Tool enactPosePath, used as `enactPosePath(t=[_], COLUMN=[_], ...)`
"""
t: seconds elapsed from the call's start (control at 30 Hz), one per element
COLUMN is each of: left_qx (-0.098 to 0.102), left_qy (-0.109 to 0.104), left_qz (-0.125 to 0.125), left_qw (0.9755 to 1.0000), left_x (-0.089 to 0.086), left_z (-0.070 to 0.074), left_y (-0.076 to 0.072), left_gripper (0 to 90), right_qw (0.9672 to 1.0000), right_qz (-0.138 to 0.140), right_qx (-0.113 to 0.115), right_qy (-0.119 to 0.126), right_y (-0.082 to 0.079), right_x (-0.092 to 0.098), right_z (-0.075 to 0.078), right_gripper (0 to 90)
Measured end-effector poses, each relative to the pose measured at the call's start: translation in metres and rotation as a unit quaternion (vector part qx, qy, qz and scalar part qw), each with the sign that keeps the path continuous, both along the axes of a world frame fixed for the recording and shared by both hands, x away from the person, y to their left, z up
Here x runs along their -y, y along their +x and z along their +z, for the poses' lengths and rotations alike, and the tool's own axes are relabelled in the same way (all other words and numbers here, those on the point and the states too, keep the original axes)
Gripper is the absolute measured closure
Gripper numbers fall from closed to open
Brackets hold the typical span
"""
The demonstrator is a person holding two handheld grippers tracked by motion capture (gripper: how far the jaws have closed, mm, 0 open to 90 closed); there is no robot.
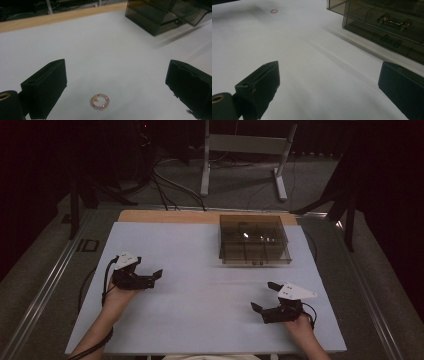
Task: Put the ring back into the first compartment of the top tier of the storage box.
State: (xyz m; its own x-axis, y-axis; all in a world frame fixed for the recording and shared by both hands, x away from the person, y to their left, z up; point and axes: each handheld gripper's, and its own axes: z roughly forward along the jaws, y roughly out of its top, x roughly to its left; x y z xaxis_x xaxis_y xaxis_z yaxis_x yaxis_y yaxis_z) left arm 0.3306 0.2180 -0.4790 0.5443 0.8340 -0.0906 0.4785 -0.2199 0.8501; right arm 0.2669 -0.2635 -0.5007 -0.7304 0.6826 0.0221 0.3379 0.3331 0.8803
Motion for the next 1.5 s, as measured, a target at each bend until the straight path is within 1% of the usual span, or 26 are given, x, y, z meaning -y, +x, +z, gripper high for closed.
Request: enactPosePath(t=[0.03, 0.1, 0.27, 0.4, 0.6, 0.63, 0.67, 0.7, 0.73, 0.8, 0.83, 0.87, 0.9, 0.97, 1.0, 1.03, 1.07, 1.1, 1.2, 1.27, 1.33, 1.4, 1.47, 1.5], left_qx=[-0.003, -0.005, -0.01, -0.023, -0.035, -0.034, -0.03, -0.032, -0.032, -0.029, -0.029, -0.03, -0.031, -0.035, -0.036, -0.037, -0.039, -0.041, -0.044, -0.048, -0.052, -0.057, -0.058, -0.055], left_qy=[0.002, 0.0, 0.008, 0.014, 0.022, 0.022, 0.024, 0.023, 0.022, 0.023, 0.018, 0.02, 0.024, 0.028, 0.032, 0.032, 0.035, 0.034, 0.046, 0.051, 0.063, 0.066, 0.076, 0.081], left_qz=[-0.001, -0.002, -0.015, -0.024, -0.021, -0.021, -0.019, -0.018, -0.022, -0.026, -0.034, -0.039, -0.043, -0.047, -0.049, -0.048, -0.047, -0.05, -0.053, -0.056, -0.054, -0.052, -0.051, -0.054], left_qw=[1.0, 1.0, 0.9998, 0.9993, 0.9989, 0.999, 0.9991, 0.9991, 0.999, 0.999, 0.9989, 0.9986, 0.9983, 0.9979, 0.9977, 0.9976, 0.9975, 0.9973, 0.9966, 0.996, 0.9952, 0.9948, 0.9941, 0.9938], left_x=[0.0, 0.001, 0.003, 0.003, 0.003, 0.003, 0.002, 0.002, 0.002, 0.002, 0.001, 0.001, 0.001, 0.002, 0.001, 0.002, 0.002, 0.001, 0.002, 0.002, 0.003, 0.003, 0.004, 0.004], left_z=[-0.001, -0.004, -0.008, -0.015, -0.022, -0.023, -0.024, -0.024, -0.025, -0.026, -0.027, -0.027, -0.028, -0.03, -0.031, -0.032, -0.033, -0.034, -0.037, -0.039, -0.042, -0.045, -0.047, -0.047], left_y=[0.0, 0.001, 0.0, 0.001, 0.005, 0.005, 0.005, 0.005, 0.005, 0.004, 0.004, 0.003, 0.003, 0.004, 0.004, 0.004, 0.005, 0.005, 0.007, 0.008, 0.009, 0.011, 0.013, 0.013], left_gripper=[5.2, 5.3, 5.3, 5.4, 5.5, 5.9, 12.2, 14.3, 14.4, 21.2, 25.9, 31.6, 34.3, 36.7, 41.3, 43.3, 43.6, 46.2, 48.7, 53.2, 53.9, 54.6, 55.8, 57.5], right_qw=[1.0, 1.0, 1.0, 1.0, 1.0, 1.0, 1.0, 1.0, 1.0, 1.0, 1.0, 1.0, 1.0, 1.0, 1.0, 1.0, 1.0, 1.0, 1.0, 1.0, 1.0, 1.0, 1.0, 1.0], right_qz=[0.0, 0.0, 0.002, 0.003, 0.006, 0.006, 0.006, 0.006, 0.006, 0.005, 0.005, 0.005, 0.005, 0.005, 0.006, 0.005, 0.006, 0.006, 0.005, 0.006, 0.005, 0.005, 0.006, 0.006], right_qx=[0.0, 0.0, 0.0, -0.001, 0.0, -0.001, -0.001, -0.001, -0.001, -0.002, -0.002, -0.003, -0.002, -0.002, -0.002, -0.002, -0.003, -0.003, -0.003, -0.004, -0.004, -0.005, -0.005, -0.005], right_qy=[0.0, 0.0, 0.0, 0.0, -0.001, -0.001, -0.001, -0.001, 0.0, -0.002, -0.002, -0.002, -0.002, -0.002, -0.002, -0.002, -0.002, -0.002, -0.002, -0.001, -0.002, -0.002, -0.002, -0.002], right_y=[0.0, 0.0, 0.0, 0.0, -0.001, -0.001, -0.001, -0.001, -0.001, -0.001, -0.001, -0.001, -0.001, -0.001, -0.001, -0.001, -0.001, -0.001, -0.001, -0.001, -0.001, -0.001, -0.001, -0.001], right_x=[0.0, 0.0, 0.0, 0.0, -0.001, -0.001, -0.001, -0.001, 0.0, 0.0, 0.0, 0.0, 0.0, 0.0, 0.0, 0.0, 0.0, 0.0, 0.0, 0.001, 0.001, 0.0, 0.0, 0.0], right_z=[0.0, 0.0, 0.0, 0.0, 0.0, 0.0, 0.0, 0.0, 0.0, 0.0, 0.0, 0.0, 0.0, 0.0, 0.0, 0.0, 0.0, 0.0, 0.0, 0.0, 0.0, 0.0, 0.0, 0.0], right_gripper=[4.1, 4.1, 4.1, 4.2, 4.1, 4.1, 4.1, 4.2, 4.2, 4.2, 4.2, 4.2, 4.2, 4.2, 4.2, 4.2, 4.2, 4.2, 4.2, 4.2, 4.2, 4.2, 4.2, 4.2])
